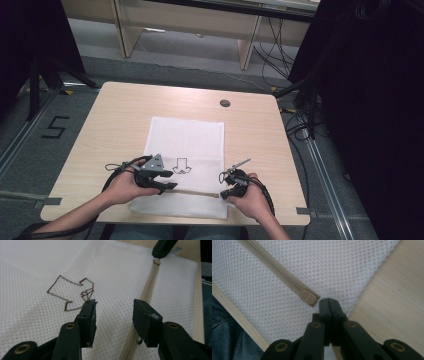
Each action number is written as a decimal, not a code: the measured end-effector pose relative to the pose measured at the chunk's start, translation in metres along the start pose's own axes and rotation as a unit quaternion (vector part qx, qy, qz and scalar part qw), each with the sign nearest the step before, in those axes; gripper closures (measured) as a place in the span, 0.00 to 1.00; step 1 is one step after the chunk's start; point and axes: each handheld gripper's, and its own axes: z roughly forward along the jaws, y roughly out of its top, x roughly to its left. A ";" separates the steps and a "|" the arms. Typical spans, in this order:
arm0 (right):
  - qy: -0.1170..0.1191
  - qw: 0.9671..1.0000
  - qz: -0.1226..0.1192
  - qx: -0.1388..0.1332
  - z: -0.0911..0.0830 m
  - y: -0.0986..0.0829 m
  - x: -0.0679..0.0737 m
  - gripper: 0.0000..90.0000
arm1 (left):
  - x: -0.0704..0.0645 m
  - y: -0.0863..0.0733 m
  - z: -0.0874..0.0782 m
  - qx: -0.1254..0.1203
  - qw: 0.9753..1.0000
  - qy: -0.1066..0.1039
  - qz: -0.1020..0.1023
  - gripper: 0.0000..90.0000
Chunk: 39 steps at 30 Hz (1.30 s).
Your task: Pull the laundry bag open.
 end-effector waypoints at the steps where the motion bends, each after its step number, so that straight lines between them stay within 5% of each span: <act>1: -0.001 1.000 -0.001 0.000 0.000 0.000 0.000 1.00 | -0.002 0.002 0.001 0.000 1.000 -0.004 0.002 0.59; 24: 0.004 1.000 0.004 -0.005 0.001 0.000 -0.001 1.00 | -0.042 0.046 0.063 0.024 0.996 -0.063 0.066 0.69; 29: -0.001 1.000 0.002 0.000 0.001 0.000 0.000 1.00 | -0.049 0.050 0.073 0.031 0.994 -0.063 0.089 0.73; 31: 0.000 1.000 -0.002 0.000 0.001 0.001 -0.001 1.00 | -0.050 0.052 0.076 0.031 0.994 -0.066 0.086 0.75; 32: 0.003 1.000 0.017 0.002 0.000 0.000 0.001 1.00 | -0.051 0.052 0.078 0.032 0.994 -0.066 0.084 0.75; 39: 0.004 1.000 0.008 -0.001 0.001 0.000 -0.002 1.00 | -0.058 0.057 0.089 0.041 0.992 -0.070 0.097 0.77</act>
